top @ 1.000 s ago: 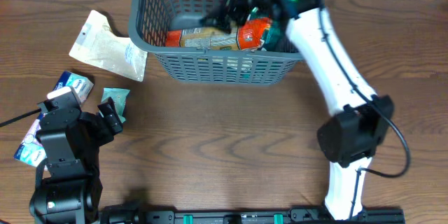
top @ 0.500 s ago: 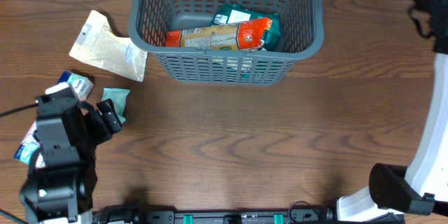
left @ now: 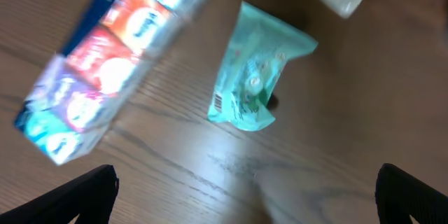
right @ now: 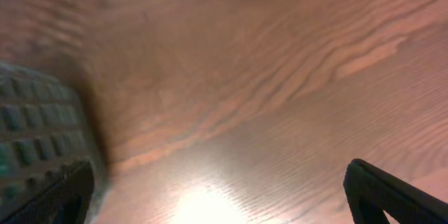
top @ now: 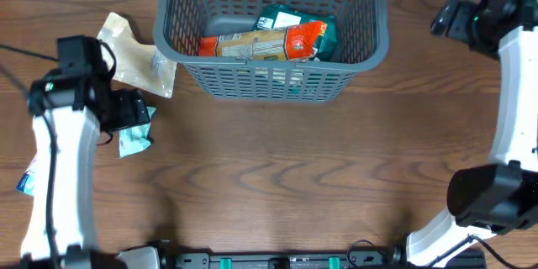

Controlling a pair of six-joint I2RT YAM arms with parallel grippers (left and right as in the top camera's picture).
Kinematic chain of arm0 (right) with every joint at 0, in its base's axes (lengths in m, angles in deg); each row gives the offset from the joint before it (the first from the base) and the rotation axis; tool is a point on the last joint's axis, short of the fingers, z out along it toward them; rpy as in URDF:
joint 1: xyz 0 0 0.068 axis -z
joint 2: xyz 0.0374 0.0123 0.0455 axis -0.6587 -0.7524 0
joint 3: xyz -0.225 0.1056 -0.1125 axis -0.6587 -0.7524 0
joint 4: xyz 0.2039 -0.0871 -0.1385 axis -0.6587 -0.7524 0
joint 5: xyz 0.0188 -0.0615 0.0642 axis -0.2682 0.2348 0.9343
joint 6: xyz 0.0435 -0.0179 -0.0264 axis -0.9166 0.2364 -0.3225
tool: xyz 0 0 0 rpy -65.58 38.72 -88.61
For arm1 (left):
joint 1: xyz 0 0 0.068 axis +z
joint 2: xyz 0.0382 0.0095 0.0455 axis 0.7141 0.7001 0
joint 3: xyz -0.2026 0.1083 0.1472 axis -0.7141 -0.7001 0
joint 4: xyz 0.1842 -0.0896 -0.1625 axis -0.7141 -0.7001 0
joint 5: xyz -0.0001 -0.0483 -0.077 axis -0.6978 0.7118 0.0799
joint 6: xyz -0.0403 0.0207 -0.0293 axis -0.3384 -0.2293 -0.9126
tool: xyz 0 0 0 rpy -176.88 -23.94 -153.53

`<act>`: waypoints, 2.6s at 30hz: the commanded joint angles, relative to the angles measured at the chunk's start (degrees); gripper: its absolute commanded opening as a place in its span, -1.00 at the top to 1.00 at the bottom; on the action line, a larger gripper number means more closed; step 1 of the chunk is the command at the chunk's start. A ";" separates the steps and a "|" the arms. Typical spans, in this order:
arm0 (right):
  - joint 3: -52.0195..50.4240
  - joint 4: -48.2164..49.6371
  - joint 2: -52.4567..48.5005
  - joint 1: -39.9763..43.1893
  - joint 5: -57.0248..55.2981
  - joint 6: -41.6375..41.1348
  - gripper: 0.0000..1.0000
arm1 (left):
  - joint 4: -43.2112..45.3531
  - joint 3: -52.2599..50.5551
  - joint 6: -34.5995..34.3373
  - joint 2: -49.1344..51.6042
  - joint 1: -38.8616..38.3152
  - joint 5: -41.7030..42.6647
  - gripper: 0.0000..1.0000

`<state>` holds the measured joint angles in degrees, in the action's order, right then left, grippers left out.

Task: Pack container
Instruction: 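Reach the left gripper to the mint-green packet and grasp it, then carry the mint-green packet with the left gripper into the basket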

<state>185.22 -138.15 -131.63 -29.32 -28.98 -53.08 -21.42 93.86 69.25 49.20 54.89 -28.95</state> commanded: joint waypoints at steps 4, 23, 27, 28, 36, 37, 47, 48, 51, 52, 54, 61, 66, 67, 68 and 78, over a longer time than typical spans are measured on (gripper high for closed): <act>-10.95 5.79 -1.46 0.76 -0.94 -0.85 -0.98 | 1.97 0.68 8.81 8.46 0.37 1.38 -0.97; -19.98 10.69 -1.53 2.19 -0.94 0.66 -0.99 | 11.96 -2.14 19.63 17.66 4.24 4.81 -0.97; -19.98 10.67 -1.53 2.19 -0.96 0.68 -0.98 | 13.46 -2.14 19.63 20.59 4.28 4.81 -0.97; -19.98 10.64 -1.53 2.19 -0.96 0.68 -0.98 | 13.73 -2.14 19.63 21.22 4.28 4.81 -0.97; -19.98 10.67 -1.53 2.19 -0.98 1.14 -0.98 | 15.47 -2.14 19.61 26.67 4.28 4.81 -0.97; -19.98 10.67 -1.53 2.19 -0.98 1.14 -0.99 | 15.76 -2.14 19.61 27.30 4.28 4.81 -0.97; -19.98 10.62 -1.53 2.19 -2.08 2.01 -0.99 | 16.35 -2.16 19.58 30.84 4.28 4.81 -0.95; -19.98 10.62 -1.53 2.19 -2.10 2.01 -0.98 | 16.31 -2.16 19.56 30.91 4.28 4.83 -0.88; -19.98 10.64 -1.53 2.19 -2.08 1.99 -0.99 | 15.74 -2.16 19.58 30.91 4.28 4.83 -0.45; -19.98 10.64 -1.53 2.19 -2.10 1.99 -0.99 | 15.45 -2.16 19.56 30.91 4.28 4.81 -0.34; -19.98 10.67 -1.53 2.19 -2.10 1.99 -0.99 | 14.95 -2.16 19.56 30.91 4.28 4.81 -0.17; -19.98 10.84 -1.53 2.19 -2.08 1.99 -0.98 | 14.43 -2.05 17.05 30.12 4.22 4.83 0.63; -19.98 10.82 -1.53 2.19 -2.08 1.99 -0.99 | 14.05 -1.95 12.28 27.52 4.22 4.83 0.89; -19.98 10.82 -1.53 2.19 -2.08 1.99 -0.99 | 13.60 -1.90 11.39 26.51 4.22 4.83 0.89; -19.98 10.82 -1.53 2.19 -2.08 1.99 -0.99 | 13.07 -1.73 10.84 25.53 4.22 4.85 0.89; -19.98 10.84 -1.53 2.19 -2.08 2.19 -0.98 | 1.14 14.53 2.27 10.54 4.22 8.76 0.89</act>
<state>165.51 -127.29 -132.86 -27.38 -30.20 -51.79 -18.38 100.28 75.13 65.27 58.96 -22.43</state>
